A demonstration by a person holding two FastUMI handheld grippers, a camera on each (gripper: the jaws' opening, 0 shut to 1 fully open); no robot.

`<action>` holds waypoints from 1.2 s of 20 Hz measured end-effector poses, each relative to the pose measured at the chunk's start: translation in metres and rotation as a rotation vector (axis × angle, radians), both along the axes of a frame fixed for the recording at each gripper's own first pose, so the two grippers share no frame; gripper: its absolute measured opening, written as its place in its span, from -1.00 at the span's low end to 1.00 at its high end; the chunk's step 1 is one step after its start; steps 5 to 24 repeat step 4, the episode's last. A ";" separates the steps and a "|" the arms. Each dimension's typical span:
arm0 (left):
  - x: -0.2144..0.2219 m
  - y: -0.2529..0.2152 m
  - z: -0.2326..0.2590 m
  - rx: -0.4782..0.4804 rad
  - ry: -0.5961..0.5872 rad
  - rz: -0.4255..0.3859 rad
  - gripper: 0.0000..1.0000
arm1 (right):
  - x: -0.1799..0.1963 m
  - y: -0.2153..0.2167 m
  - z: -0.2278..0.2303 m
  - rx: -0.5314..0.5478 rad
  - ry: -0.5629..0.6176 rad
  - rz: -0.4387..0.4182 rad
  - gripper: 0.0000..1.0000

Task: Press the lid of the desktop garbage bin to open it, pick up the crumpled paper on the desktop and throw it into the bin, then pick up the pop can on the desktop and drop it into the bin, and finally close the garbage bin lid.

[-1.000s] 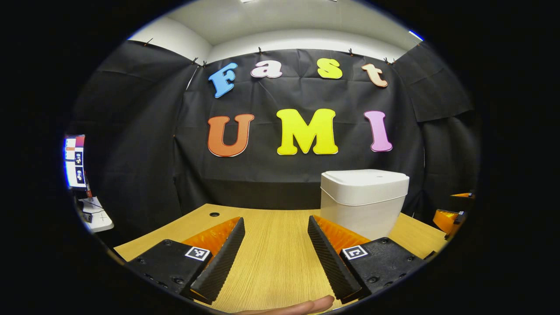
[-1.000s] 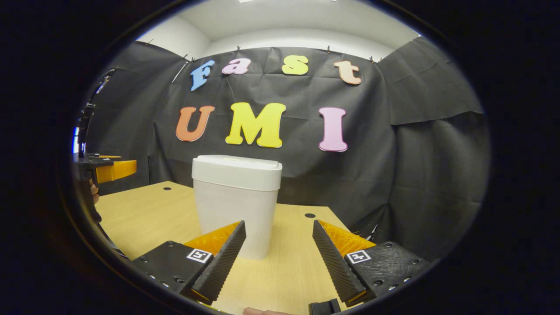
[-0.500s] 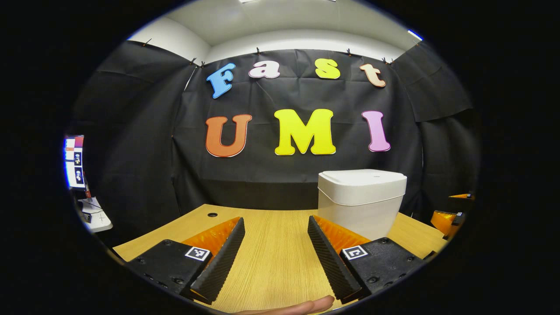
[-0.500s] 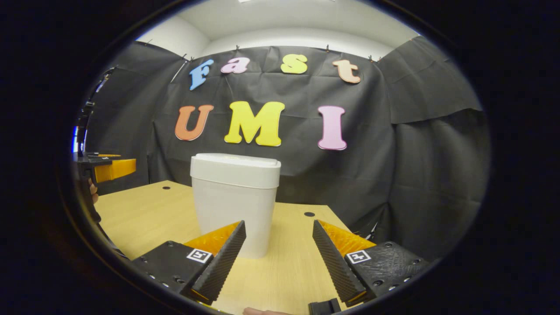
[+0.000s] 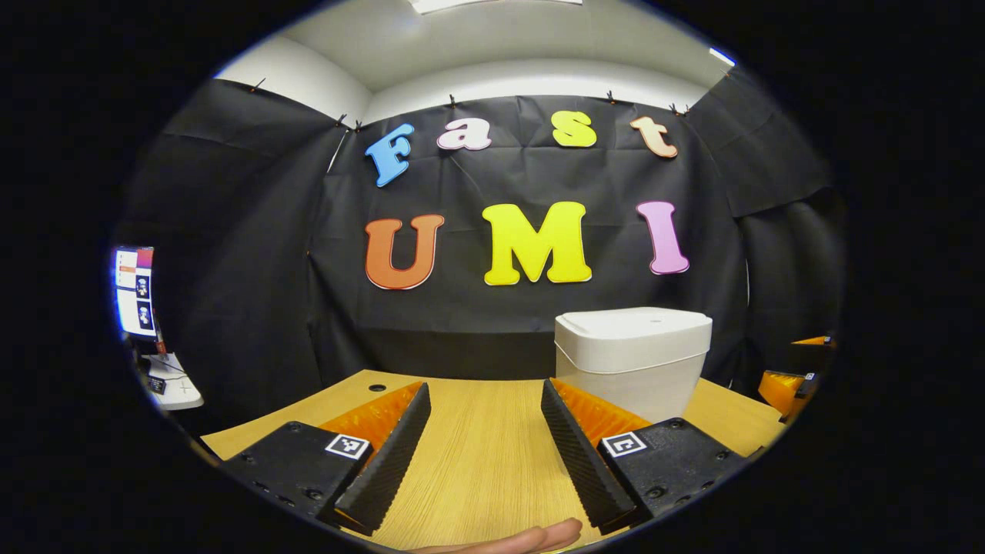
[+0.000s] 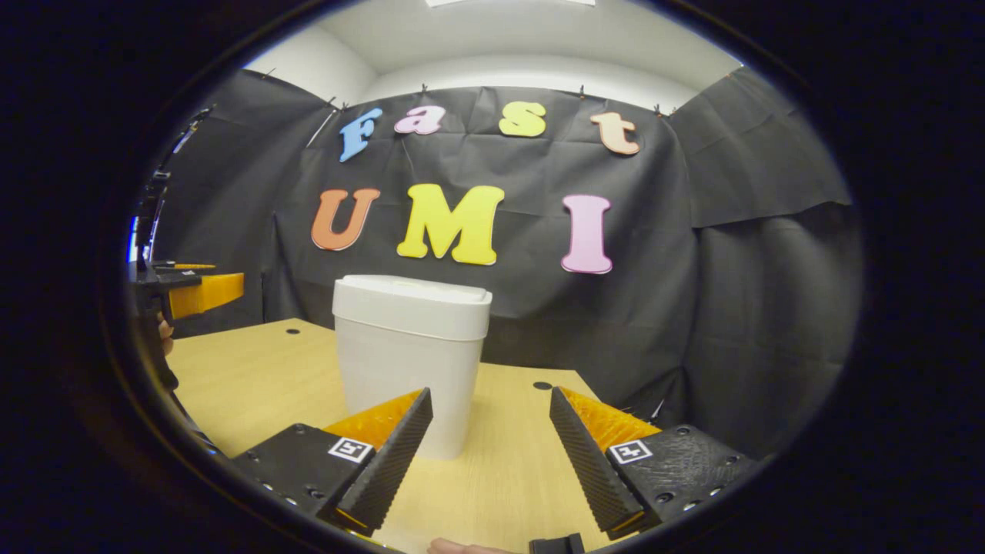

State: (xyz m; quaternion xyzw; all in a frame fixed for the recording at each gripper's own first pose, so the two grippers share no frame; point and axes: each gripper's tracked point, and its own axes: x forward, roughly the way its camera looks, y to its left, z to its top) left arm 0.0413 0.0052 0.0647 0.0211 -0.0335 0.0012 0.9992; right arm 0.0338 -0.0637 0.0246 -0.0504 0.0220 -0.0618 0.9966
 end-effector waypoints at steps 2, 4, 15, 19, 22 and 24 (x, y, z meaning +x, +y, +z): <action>0.001 -0.004 -0.002 -0.015 0.024 0.019 0.87 | 0.002 -0.010 0.005 -0.009 -0.017 0.002 0.91; -0.001 -0.012 -0.002 -0.032 0.030 0.030 0.88 | 0.004 -0.024 0.011 -0.013 -0.037 -0.002 0.90; -0.001 -0.012 -0.002 -0.032 0.030 0.030 0.88 | 0.004 -0.024 0.011 -0.013 -0.037 -0.002 0.90; -0.001 -0.012 -0.002 -0.032 0.030 0.030 0.88 | 0.004 -0.024 0.011 -0.013 -0.037 -0.002 0.90; -0.001 -0.012 -0.002 -0.032 0.030 0.030 0.88 | 0.004 -0.024 0.011 -0.013 -0.037 -0.002 0.90; -0.001 -0.012 -0.002 -0.032 0.030 0.030 0.88 | 0.004 -0.024 0.011 -0.013 -0.037 -0.002 0.90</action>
